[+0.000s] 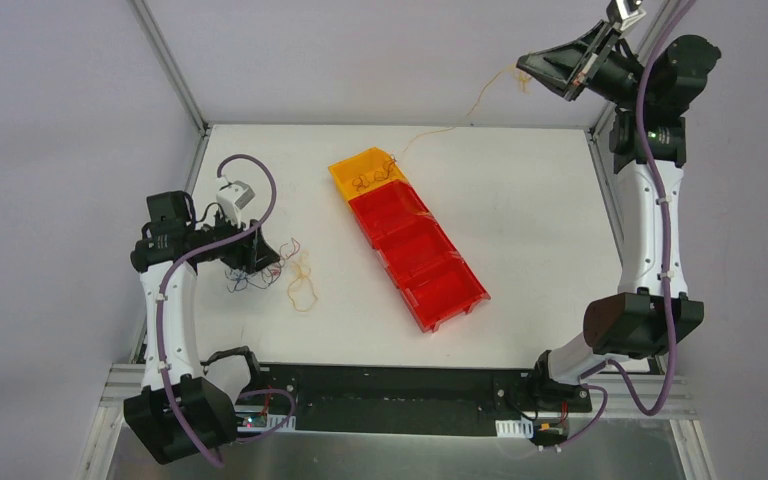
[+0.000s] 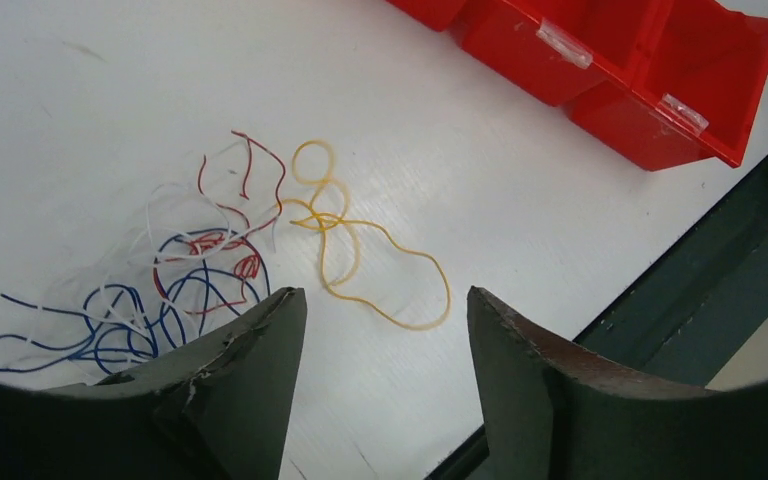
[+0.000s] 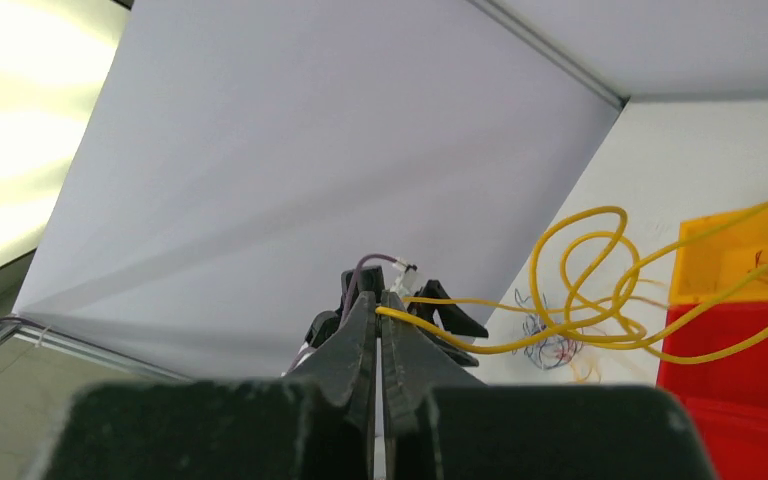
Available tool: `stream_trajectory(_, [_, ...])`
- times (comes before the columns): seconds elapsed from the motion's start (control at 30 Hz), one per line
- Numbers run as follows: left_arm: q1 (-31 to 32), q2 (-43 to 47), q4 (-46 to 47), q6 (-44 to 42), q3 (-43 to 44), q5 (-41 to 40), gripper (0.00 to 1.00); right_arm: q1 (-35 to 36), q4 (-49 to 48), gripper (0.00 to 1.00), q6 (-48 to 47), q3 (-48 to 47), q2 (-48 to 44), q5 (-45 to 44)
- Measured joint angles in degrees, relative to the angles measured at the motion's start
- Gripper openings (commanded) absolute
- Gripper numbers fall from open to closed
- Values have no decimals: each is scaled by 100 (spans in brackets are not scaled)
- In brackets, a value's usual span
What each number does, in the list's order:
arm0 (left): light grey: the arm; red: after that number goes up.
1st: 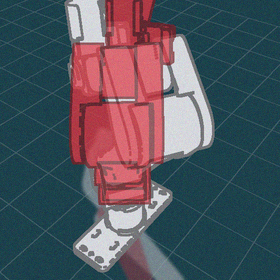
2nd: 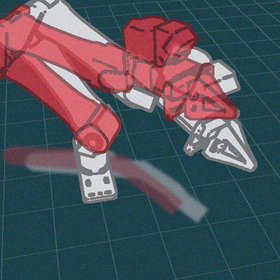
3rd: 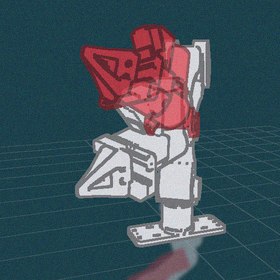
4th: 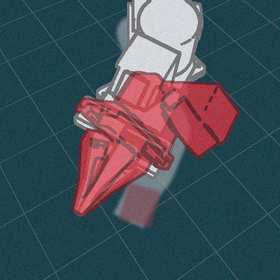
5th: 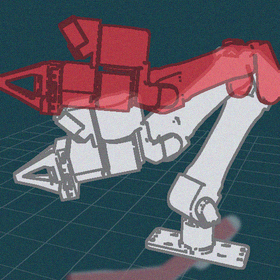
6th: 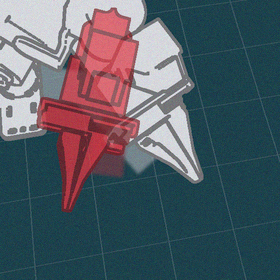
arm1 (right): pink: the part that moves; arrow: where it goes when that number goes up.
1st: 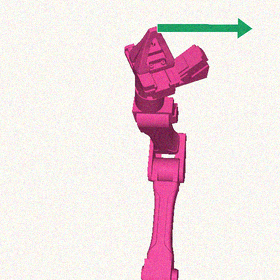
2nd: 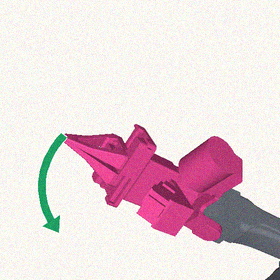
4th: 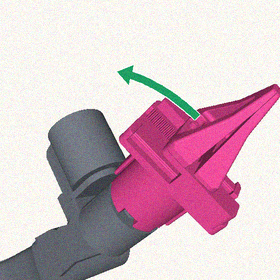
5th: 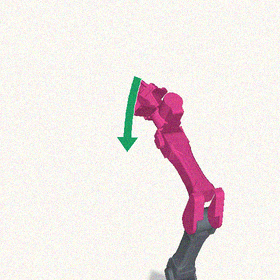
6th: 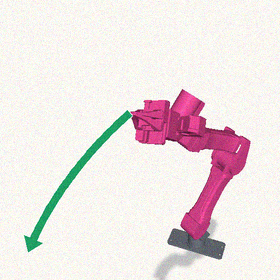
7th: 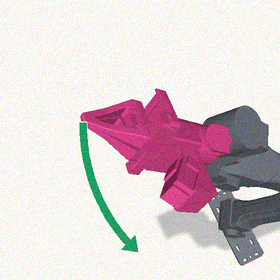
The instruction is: Untangle the cables
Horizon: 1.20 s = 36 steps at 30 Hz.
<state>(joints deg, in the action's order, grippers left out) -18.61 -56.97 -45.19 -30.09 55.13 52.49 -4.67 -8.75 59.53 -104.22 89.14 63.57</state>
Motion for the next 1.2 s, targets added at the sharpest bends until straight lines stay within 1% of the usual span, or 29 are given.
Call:
stream_trajectory(0.1, [-15,-59,-212,7,0,-223,68,-109,-127,0,48,-286,0,-144])
stream_trajectory(0.2, [-11,-136,-282,-13,0,-345,75,-101,-267,0,96,-409,-17,-175])
stream_trajectory(0.3, [216,-201,-350,-35,0,-520,76,-76,-302,0,129,-409,-31,-179])
stream_trajectory(0.43, [1397,-328,-365,11,-2,-1091,75,-72,-299,0,129,-409,-31,-188])
stream_trajectory(0.5, [1932,-538,-363,120,-2,-1368,74,-72,-295,0,125,-407,-33,-188])
stream_trajectory(0.57, [2214,-896,-348,286,0,-1657,74,-72,-293,0,101,-369,-42,-188])
stream_trajectory(0.73, [2597,-1884,-225,730,2,-2380,74,-70,-251,0,66,-177,-103,-186])
stream_trajectory(0.87, [3233,-2271,-44,892,-37,-2931,74,-42,-234,0,33,-74,-114,-184])
stream_trajectory(0.93, [3469,-2393,37,960,-76,-3080,72,-31,-236,0,20,-24,-114,-179])
stream_trajectory(1.07, [3779,-2721,297,1021,-188,-3318,62,-9,-247,0,-2,74,-114,-168])
stream_trajectory(1.1, [3825,-2837,385,1036,-232,-3362,58,-7,-251,0,-2,105,-116,-164])
stream_trajectory(1.13, [3864,-2953,452,1056,-262,-3377,49,-7,-254,0,-2,131,-116,-164])
stream_trajectory(1.17, [3897,-3117,496,1078,-269,-3414,38,-7,-256,0,0,160,-116,-157])
stream_trajectory(1.2, [3932,-3226,527,1115,-269,-3449,24,-7,-254,0,0,173,-116,-153])
